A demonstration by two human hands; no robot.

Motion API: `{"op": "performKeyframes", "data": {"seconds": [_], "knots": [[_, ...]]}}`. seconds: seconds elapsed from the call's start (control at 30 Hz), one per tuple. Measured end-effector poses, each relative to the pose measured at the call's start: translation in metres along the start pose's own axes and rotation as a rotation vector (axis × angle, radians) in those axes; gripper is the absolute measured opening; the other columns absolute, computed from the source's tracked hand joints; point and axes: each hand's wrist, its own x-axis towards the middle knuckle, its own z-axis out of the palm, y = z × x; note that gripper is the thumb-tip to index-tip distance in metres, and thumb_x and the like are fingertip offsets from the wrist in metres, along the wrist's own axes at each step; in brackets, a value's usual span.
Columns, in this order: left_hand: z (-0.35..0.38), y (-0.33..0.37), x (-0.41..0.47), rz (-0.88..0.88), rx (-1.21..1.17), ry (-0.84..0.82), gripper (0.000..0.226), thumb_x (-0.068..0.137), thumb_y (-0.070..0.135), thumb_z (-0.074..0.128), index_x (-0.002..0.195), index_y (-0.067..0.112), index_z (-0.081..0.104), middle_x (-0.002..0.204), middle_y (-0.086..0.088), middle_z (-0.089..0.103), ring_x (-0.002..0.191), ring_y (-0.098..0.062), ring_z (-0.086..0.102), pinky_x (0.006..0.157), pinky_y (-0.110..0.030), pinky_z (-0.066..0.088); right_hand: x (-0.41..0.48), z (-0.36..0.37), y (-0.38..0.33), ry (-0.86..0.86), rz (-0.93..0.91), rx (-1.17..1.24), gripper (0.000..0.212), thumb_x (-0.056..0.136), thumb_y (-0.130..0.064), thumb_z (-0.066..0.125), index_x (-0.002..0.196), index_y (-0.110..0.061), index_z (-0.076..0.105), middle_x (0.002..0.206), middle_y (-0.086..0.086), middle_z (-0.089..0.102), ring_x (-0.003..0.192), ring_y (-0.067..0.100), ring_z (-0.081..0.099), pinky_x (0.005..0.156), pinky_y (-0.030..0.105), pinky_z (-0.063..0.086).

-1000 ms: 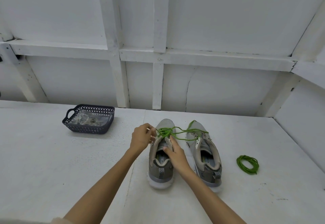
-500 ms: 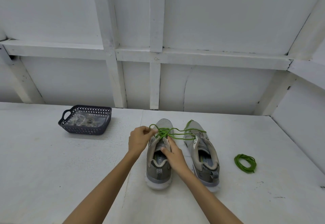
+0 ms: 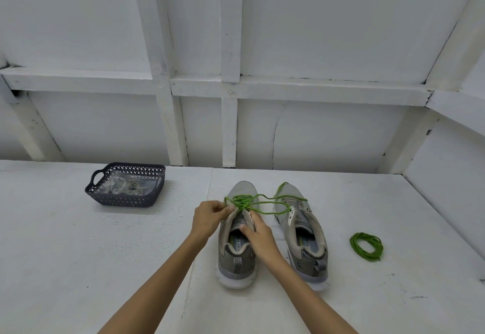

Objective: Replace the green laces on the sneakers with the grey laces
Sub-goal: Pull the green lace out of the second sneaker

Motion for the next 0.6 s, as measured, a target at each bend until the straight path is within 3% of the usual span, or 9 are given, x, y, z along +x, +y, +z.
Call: {"op": "performKeyframes", "data": {"seconds": [0.07,0.17,0.27,0.37,0.5,0.6], "knots": [[-0.003,0.005,0.001,0.03,-0.058,0.17,0.011,0.082,0.024,0.074,0.076,0.016,0.075,0.076,0.001,0.073,0.079,-0.014,0.067,0.077,-0.035,0.051,0.0,-0.001,-0.001,0.006,0.0,-0.002,0.04,0.096,-0.015,0.055,0.136,-0.017,0.048,0.132,0.0,0.053,0.124,0.014,0.048,0.103,0.024,0.037],[-0.013,0.009,0.005,0.001,-0.165,0.367,0.009,0.084,0.022,0.072,0.082,0.014,0.075,0.082,0.0,0.073,0.087,-0.017,0.067,0.079,-0.031,0.05,0.0,-0.002,0.0,-0.009,0.006,-0.011,0.045,0.098,-0.017,0.054,0.141,-0.015,0.043,0.138,-0.002,0.049,0.129,0.012,0.044,0.103,0.02,0.033],[-0.011,0.004,0.006,-0.075,-0.107,0.165,0.023,0.084,0.036,0.073,0.092,0.014,0.072,0.092,-0.001,0.072,0.094,-0.017,0.065,0.087,-0.033,0.05,0.0,-0.001,0.0,-0.004,0.014,-0.008,0.051,0.098,-0.019,0.054,0.146,-0.013,0.037,0.142,-0.007,0.04,0.134,0.01,0.036,0.109,0.021,0.028],[-0.003,-0.002,-0.003,-0.124,-0.095,-0.052,0.033,0.08,0.044,0.074,0.09,0.012,0.072,0.089,0.002,0.071,0.088,-0.01,0.062,0.077,-0.021,0.046,0.0,-0.001,0.0,-0.003,0.015,0.002,0.051,0.098,-0.017,0.054,0.145,-0.013,0.037,0.138,-0.01,0.04,0.129,0.005,0.037,0.104,0.016,0.029],[0.0,-0.001,-0.005,-0.039,-0.109,-0.012,0.032,0.085,0.032,0.072,0.061,0.013,0.061,0.063,0.003,0.059,0.067,-0.011,0.053,0.062,-0.022,0.041,0.001,-0.003,0.004,0.0,-0.001,-0.008,0.047,0.098,-0.014,0.054,0.143,-0.01,0.039,0.125,-0.007,0.043,0.12,0.005,0.039,0.09,0.006,0.026],[-0.001,0.002,0.001,-0.017,-0.089,0.212,0.022,0.088,0.027,0.068,0.069,0.018,0.063,0.072,0.003,0.065,0.073,-0.016,0.06,0.072,-0.035,0.048,0.0,-0.003,0.003,-0.003,-0.017,-0.015,0.048,0.098,-0.015,0.053,0.144,-0.01,0.038,0.128,-0.006,0.043,0.12,0.003,0.037,0.093,0.008,0.026]]}}
